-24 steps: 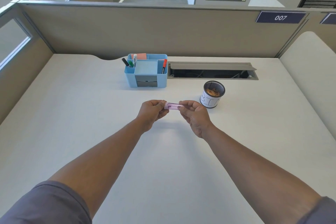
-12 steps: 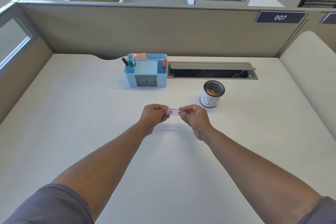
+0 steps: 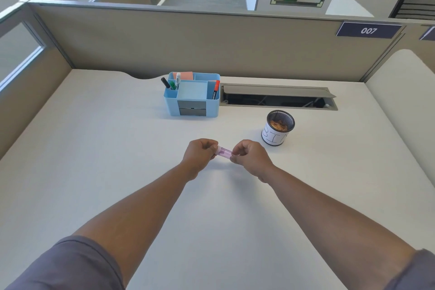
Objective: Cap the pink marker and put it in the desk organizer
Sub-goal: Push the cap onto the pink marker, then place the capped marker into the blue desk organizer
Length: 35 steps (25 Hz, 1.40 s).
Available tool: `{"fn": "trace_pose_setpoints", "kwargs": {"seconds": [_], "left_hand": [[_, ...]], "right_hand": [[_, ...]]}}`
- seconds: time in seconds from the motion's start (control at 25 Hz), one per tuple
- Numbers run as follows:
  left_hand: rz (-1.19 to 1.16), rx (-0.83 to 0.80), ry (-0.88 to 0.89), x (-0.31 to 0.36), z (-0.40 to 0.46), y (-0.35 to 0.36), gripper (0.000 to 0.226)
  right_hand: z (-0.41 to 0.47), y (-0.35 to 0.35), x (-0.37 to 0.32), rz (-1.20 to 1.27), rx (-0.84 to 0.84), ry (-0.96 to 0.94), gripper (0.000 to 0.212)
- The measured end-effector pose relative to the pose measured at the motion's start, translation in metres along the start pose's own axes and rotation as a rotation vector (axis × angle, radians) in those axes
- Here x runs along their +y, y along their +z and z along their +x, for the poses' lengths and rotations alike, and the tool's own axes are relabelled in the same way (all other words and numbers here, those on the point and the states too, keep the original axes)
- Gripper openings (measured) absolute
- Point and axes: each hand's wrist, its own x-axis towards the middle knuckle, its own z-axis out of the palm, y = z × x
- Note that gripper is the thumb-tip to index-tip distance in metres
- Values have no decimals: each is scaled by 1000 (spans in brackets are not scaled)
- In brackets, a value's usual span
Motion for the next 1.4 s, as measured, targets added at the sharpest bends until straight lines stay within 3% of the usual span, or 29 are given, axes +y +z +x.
{"fn": "trace_pose_setpoints", "kwargs": {"seconds": [0.16,0.32,0.72,1.4], "left_hand": [[772,60,278,-30,6,-11,48],[1110,17,329,-53,21,-19,63],[1148,38,404,-49,72,-30,66],[1125,45,411,-44,90,-34,64]], "right_hand": [[14,5,-1,-99,86,2,15],[41,13,-21,-168,126,-81,14],[144,33,-116,-387,206,-481,10],[189,57,-138,-418,117,-454,11]]}}
